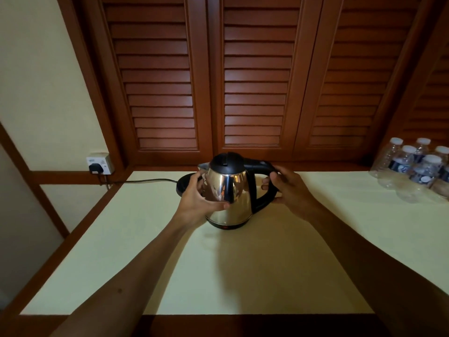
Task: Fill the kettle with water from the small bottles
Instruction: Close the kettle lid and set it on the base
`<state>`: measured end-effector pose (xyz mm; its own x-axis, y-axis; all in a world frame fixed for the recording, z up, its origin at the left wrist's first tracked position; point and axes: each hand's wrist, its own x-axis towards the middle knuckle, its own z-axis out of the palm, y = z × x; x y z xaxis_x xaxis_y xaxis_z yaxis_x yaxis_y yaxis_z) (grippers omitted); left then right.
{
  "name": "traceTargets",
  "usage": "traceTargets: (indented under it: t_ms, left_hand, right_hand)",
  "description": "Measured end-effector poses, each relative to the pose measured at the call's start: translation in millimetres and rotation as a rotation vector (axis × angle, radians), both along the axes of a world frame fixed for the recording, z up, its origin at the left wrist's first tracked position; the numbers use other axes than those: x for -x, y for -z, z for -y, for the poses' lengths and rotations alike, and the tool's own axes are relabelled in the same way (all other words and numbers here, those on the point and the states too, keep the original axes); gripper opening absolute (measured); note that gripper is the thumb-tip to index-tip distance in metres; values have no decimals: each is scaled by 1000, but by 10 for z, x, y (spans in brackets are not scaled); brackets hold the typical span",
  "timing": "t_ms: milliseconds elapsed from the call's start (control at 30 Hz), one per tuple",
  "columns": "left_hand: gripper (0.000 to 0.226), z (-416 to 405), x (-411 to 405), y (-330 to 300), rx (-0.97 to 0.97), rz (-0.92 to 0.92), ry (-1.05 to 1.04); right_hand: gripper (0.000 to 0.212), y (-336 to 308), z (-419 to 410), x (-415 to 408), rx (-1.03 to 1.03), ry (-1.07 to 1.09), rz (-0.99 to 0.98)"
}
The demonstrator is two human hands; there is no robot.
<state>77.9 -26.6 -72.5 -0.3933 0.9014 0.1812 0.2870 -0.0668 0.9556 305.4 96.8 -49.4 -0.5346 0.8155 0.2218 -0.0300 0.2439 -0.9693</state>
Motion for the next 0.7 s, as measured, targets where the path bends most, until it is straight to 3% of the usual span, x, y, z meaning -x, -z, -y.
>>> traceTargets:
  t_ms: [333, 500, 700]
  left_hand:
    - [113, 21, 48, -116, -58, -52, -98]
    - [126, -12, 318, -385, -79, -111, -106]
    - [113, -116, 696, -603, -98, -189, -125]
  right_hand:
    - [25, -203, -218, 161, -62, -68, 12]
    - [25, -388, -270, 423, -50, -51, -43]
    - [25, -580, -326, 835, -41, -20, -83]
